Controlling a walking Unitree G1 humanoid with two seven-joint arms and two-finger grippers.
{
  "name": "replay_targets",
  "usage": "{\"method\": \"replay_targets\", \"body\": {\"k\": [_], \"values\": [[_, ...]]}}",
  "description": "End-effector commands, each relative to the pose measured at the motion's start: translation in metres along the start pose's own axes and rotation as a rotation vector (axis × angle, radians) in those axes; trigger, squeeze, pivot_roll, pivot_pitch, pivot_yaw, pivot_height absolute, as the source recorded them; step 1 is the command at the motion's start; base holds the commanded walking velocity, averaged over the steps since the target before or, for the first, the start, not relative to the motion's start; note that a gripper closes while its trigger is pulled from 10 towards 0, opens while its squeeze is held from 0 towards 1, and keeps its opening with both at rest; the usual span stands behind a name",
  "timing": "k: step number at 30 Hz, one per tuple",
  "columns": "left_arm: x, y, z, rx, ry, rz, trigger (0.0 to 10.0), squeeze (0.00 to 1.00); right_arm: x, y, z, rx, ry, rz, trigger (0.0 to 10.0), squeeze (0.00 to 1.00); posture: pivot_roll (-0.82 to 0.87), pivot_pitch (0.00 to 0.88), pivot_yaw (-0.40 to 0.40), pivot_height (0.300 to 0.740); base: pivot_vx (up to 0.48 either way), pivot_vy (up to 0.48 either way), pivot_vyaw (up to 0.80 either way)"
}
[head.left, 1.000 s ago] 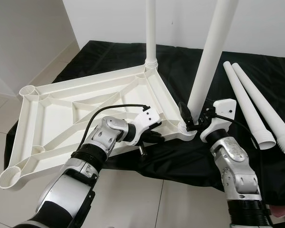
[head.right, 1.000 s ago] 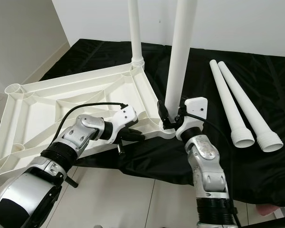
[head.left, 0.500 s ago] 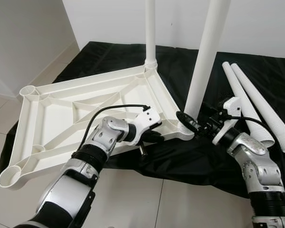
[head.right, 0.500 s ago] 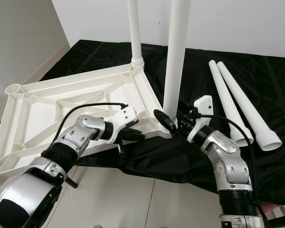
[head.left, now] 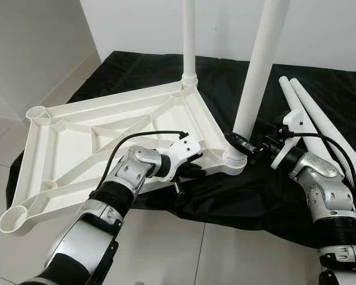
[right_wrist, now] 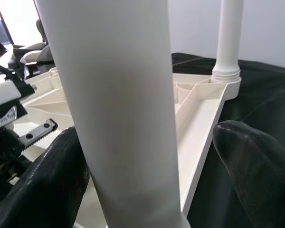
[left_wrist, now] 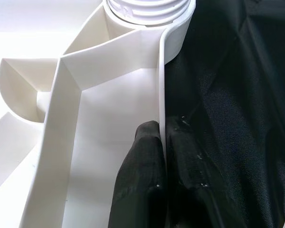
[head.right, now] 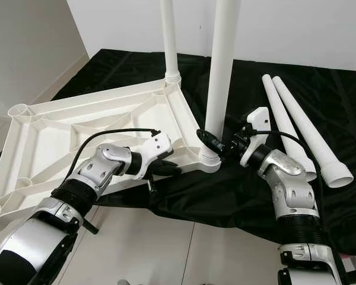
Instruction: Building children table
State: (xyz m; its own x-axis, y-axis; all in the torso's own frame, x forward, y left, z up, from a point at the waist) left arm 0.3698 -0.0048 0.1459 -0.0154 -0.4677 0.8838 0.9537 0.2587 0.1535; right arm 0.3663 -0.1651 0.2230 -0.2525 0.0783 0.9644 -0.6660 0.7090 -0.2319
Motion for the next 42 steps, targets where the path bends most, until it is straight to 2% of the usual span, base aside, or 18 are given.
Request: {"method": "replay_targets", "body": {"k": [1,12,13,14,15,16,28,29,35,42], "values": [[-0.026,-0.002,-0.001,0.024,0.078,0.053,10.0,0.0,0.0,0.004,-0.005,0.042,0.006,0.019,10.0,0.0,-0.15,0.105,0.118,0.74,0.0,0.0,0.0],[-0.025,-0.001,-0.001,0.023,0.078,0.051,10.0,0.0,-0.002,0.007,-0.008,0.087,0.004,0.017,10.0,0.0,-0.15,0.11,0.118,0.74,0.0,0.0,0.0],[-0.025,-0.001,-0.001,0.023,0.078,0.05,10.0,0.0,-0.002,0.006,-0.008,0.088,0.003,0.017,7.6,0.0,-0.15,0.116,0.118,0.74,0.0,0.0,0.0],[-0.025,-0.001,-0.001,0.023,0.078,0.049,10.0,0.0,-0.002,0.005,-0.008,0.084,0.001,0.015,1.7,0.0,-0.15,0.116,0.118,0.74,0.0,0.0,0.0],[-0.025,-0.001,-0.001,0.023,0.078,0.049,10.0,0.0,-0.002,0.005,-0.008,0.084,0.001,0.015,1.7,0.0,-0.15,0.116,0.118,0.74,0.0,0.0,0.0],[-0.025,-0.001,-0.001,0.023,0.078,0.048,10.0,0.0,-0.002,0.005,-0.007,0.079,0.0,0.016,0.0,0.0,-0.15,0.116,0.118,0.74,0.0,0.0,0.0],[-0.024,-0.001,-0.001,0.029,0.076,0.052,10.0,0.0,0.003,0.011,-0.003,0.049,-0.034,-0.013,0.2,0.0,-0.16,0.121,0.103,0.74,0.0,0.0,0.0],[-0.024,-0.001,-0.002,0.03,0.075,0.053,10.0,0.0,0.003,0.012,-0.004,0.033,-0.036,-0.019,10.0,0.0,-0.16,0.122,0.103,0.74,0.0,0.0,0.0],[-0.024,-0.001,-0.002,0.031,0.072,0.054,10.0,0.0,0.006,0.015,-0.006,-0.017,-0.056,-0.032,10.0,0.0,-0.16,0.127,0.101,0.74,0.0,0.0,0.0],[-0.024,0.0,-0.001,0.036,0.073,0.056,10.0,0.0,0.011,0.017,-0.01,-0.146,-0.078,-0.022,10.0,0.0,-0.16,0.131,0.1,0.74,0.0,0.0,0.0]]}}
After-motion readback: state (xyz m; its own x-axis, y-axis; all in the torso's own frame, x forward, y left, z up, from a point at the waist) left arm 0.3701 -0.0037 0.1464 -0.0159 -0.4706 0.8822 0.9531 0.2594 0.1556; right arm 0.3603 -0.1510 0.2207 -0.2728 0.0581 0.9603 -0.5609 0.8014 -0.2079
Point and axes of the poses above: a point about 5 cm out from each wrist's last joint towards the gripper, its own z axis pointing back from the gripper into the wrist, its own x axis along the axis of the wrist's last joint, y = z × x, the point moved 5 cm from there along -z, pointing out of the wrist towards the gripper, and after that the axes turned 4 degrees about z, right-handed, at the moved point
